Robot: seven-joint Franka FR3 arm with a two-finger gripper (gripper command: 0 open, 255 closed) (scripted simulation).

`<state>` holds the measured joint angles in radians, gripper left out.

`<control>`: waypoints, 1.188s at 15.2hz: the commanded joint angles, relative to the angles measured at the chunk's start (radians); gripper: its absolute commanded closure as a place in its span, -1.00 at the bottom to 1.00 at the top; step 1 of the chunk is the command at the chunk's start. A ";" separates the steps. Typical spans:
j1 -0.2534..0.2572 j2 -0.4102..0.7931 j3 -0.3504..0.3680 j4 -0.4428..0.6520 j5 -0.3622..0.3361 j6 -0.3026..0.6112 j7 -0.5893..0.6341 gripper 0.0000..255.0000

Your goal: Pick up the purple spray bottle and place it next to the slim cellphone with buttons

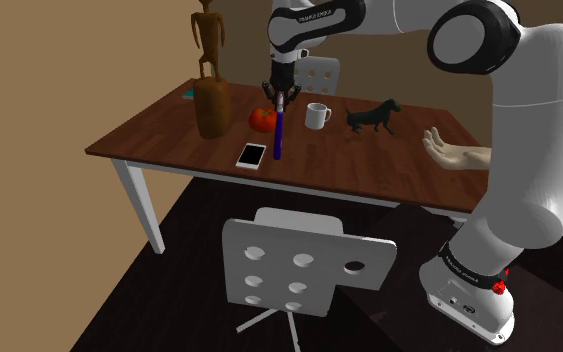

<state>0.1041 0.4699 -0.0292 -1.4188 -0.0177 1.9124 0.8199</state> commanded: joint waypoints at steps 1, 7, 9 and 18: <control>0.000 0.000 0.000 0.000 0.000 0.001 0.000 1.00; 0.000 0.000 0.000 0.000 0.000 0.001 0.000 -1.00; 0.000 0.000 0.000 0.000 0.000 0.001 0.000 -1.00; 0.002 -0.014 0.000 0.106 0.000 -0.119 0.000 -1.00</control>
<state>0.1059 0.4563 -0.0287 -1.3143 -0.0177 1.7951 0.8199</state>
